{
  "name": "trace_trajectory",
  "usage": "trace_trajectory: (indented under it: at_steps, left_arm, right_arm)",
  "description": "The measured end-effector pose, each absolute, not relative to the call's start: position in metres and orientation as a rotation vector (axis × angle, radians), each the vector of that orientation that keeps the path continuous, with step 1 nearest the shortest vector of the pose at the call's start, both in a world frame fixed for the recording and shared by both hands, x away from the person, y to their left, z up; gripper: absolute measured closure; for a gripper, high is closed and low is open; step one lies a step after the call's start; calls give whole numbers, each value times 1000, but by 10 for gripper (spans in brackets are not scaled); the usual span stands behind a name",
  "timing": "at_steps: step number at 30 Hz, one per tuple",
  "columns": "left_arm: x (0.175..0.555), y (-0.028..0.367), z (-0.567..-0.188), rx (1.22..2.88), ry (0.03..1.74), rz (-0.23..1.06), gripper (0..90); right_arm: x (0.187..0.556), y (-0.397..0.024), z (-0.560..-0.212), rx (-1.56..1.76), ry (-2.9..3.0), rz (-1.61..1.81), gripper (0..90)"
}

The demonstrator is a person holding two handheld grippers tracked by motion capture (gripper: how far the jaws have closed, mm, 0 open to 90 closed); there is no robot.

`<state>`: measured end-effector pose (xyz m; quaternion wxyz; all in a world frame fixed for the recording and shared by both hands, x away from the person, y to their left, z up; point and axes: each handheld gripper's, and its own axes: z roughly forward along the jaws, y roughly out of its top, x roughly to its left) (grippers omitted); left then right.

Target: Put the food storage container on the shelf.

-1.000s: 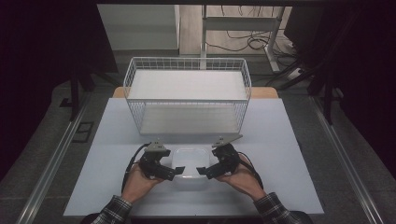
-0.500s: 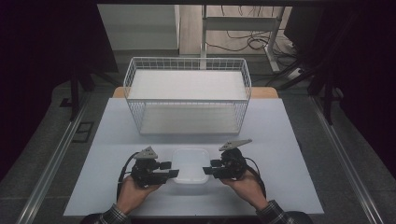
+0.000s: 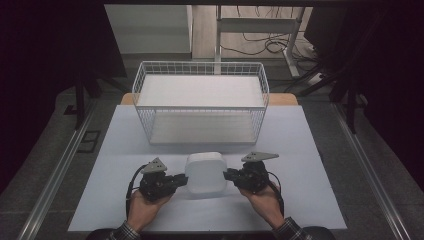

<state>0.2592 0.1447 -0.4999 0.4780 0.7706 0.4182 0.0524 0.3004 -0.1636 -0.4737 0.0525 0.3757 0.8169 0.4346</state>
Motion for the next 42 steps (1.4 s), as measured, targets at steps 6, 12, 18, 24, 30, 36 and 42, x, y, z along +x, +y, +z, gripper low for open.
trace_trajectory:
  at_steps: [6, 12, 18, 24, 30, 36, 42]
  left_arm:
    - [263, 143, -497, 1877, 1027, 173, 799]
    - [272, 147, -488, 1858, 1019, 215, 798]
    - [285, 150, -482, 1843, 1026, 231, 796]
    - [302, 151, -481, 1825, 1055, 241, 796]
    - [320, 150, -480, 1820, 1073, 274, 795]
    - [341, 151, -482, 1815, 1103, 278, 793]
    - [353, 149, -487, 1812, 1119, 269, 792]
  right_arm:
    - [302, -163, -474, 1123, 2453, 1329, 765]
    - [307, -161, -468, 1106, 2429, 1360, 769]
    - [319, -157, -465, 1079, 2424, 1370, 770]
    - [338, -153, -461, 1072, 2405, 1368, 770]
    - [364, -149, -462, 1091, 2376, 1377, 764]
    - [382, -144, -466, 1120, 2359, 1372, 763]
    - [392, -143, -469, 1143, 2358, 1348, 761]
